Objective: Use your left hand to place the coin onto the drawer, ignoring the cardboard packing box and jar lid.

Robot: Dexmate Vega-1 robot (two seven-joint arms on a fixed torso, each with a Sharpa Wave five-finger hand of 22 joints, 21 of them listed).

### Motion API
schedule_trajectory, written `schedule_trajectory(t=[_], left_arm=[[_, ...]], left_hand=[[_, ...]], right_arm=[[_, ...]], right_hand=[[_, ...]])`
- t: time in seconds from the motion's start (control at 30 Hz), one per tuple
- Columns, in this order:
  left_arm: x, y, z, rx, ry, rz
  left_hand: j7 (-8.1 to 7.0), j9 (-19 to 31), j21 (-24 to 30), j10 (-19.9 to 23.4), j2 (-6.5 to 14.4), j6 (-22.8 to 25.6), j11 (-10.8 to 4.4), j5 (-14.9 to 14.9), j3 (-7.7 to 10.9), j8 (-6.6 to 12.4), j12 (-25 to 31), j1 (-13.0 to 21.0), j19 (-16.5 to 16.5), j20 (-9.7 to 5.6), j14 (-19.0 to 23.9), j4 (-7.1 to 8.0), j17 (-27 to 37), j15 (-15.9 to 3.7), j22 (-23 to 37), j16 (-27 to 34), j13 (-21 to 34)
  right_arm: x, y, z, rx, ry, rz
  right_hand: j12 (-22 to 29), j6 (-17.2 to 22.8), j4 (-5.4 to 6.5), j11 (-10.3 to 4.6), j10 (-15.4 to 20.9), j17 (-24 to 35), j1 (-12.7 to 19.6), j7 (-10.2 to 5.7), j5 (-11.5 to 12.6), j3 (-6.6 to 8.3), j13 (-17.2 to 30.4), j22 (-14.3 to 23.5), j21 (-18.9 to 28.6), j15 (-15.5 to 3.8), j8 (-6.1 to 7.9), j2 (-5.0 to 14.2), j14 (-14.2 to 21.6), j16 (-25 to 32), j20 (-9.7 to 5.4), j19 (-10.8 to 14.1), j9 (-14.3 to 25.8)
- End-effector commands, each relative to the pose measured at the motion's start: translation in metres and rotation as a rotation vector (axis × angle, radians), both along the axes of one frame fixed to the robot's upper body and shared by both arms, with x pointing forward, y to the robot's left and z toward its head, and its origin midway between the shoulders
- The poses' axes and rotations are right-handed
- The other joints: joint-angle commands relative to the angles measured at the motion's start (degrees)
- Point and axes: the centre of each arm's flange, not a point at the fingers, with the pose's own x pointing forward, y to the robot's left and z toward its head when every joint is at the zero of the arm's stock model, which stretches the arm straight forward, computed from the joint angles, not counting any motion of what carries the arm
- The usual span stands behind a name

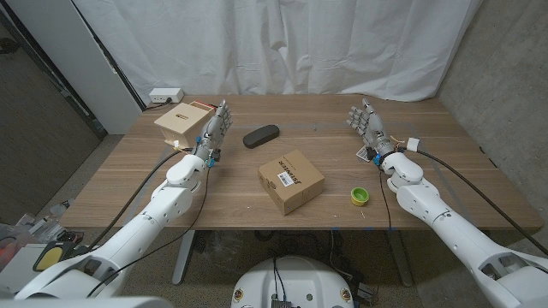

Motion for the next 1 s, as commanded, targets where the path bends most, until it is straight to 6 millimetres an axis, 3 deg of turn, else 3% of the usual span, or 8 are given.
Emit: schedule_trajectory(t=[0.03, 0.67, 1.0], left_arm=[[-0.002, -0.003, 0.01, 0.019, -0.021, 0.008], [-0.033, -0.004, 0.015, 0.036, -0.067, 0.073], [-0.033, 0.007, 0.025, 0.104, -0.15, 0.038]], left_hand=[[0.04, 0.07, 0.32, -0.38, 0.2, -0.4, 0.03, 0.25, -0.11, 0.48, 0.35, 0.62, -0.36, -2.37, -0.57, 0.45, 0.19, 0.04, 0.08, 0.32, 0.1], [-0.15, 0.06, 0.84, 2.78, 1.18, 2.37, -0.3, 0.53, 0.25, 1.5, 1.42, 1.91, 1.17, -2.35, 2.29, -0.18, 0.07, -0.41, 0.02, 1.1, 0.09], [-0.89, 0.06, 1.62, 6.07, 1.19, 5.75, -0.97, 0.73, 0.2, 2.31, 2.14, 3.02, 4.21, -2.67, 5.55, -0.9, 0.01, -1.2, -0.04, 1.61, 0.08]], right_arm=[[0.001, -0.001, 0.0, 0.014, -0.015, 0.004], [-0.005, -0.009, 0.002, 0.007, -0.042, 0.042], [-0.019, -0.005, -0.002, 0.024, -0.069, 0.022]], right_hand=[[0.32, 0.48, -0.04, 0.0, 0.52, 0.24, 0.63, 0.0, 0.42, 0.44, 0.19, 0.22, 0.28, 0.01, 0.34, -0.07, 0.53, 0.31, 0.02, 0.36, 0.31], [0.55, 0.7, -0.09, 0.12, 0.8, 0.21, 0.6, -0.07, 0.47, 0.43, 0.2, 0.23, 0.04, 0.02, 0.52, 0.07, 0.62, 0.46, 0.08, 0.43, 0.3], [0.72, 1.01, -0.12, 0.21, 1.15, 0.2, 0.6, -0.15, 0.47, 0.43, 0.2, 0.24, -0.05, 0.0, 0.67, 0.14, 0.78, 0.56, 0.05, 0.56, 0.3]])
